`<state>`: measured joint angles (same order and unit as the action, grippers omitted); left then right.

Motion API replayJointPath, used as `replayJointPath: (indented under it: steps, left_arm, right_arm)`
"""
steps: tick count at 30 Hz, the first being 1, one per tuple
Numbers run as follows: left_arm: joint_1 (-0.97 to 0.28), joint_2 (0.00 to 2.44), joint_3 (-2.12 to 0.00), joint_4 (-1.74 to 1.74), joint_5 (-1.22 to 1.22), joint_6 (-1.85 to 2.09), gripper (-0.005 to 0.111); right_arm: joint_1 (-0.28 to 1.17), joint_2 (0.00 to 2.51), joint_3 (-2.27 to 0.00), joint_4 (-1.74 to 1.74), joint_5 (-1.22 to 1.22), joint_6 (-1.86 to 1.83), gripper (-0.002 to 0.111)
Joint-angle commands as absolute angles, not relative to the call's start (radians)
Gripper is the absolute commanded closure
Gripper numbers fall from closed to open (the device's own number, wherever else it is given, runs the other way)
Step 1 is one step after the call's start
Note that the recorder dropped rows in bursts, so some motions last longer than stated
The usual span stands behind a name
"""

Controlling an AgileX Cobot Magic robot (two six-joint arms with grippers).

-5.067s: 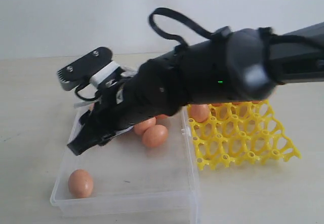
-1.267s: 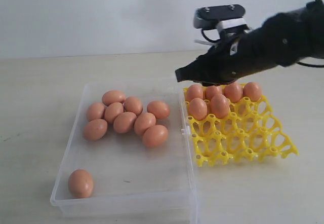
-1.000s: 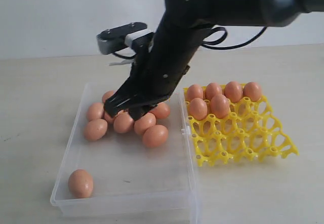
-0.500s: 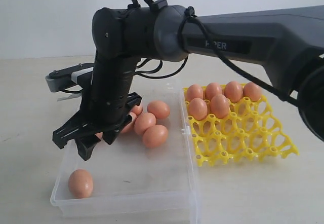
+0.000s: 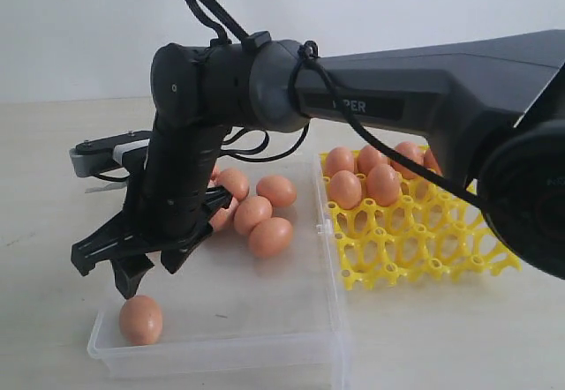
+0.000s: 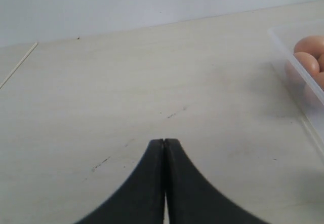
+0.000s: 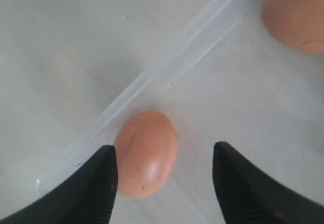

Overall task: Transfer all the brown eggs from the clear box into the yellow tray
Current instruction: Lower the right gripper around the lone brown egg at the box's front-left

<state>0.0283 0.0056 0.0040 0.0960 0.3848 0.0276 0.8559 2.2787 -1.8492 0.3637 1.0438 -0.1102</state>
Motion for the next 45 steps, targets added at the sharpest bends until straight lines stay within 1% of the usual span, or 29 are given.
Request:
replayJointPath:
  steps: [1, 22, 32, 45]
  left_arm:
    - [0.031, 0.000, 0.000, 0.095, 0.379, 0.023, 0.107]
    - [0.031, 0.000, 0.000, 0.095, 0.379, 0.023, 0.107]
    - [0.031, 0.000, 0.000, 0.095, 0.379, 0.023, 0.107]
    - [0.030, 0.000, 0.000, 0.095, 0.379, 0.020, 0.107]
  right_arm:
    - [0.864, 2.299, -1.857, 0.367, 1.025, -0.105, 0.053]
    - [0.873, 2.354, -1.857, 0.392, 0.992, -0.103, 0.053]
    - [0.873, 2.346, -1.857, 0.468, 1.047, -0.103, 0.053]
    - [0.870, 2.329, -1.843, 0.470, 1.088, -0.103, 0.053]
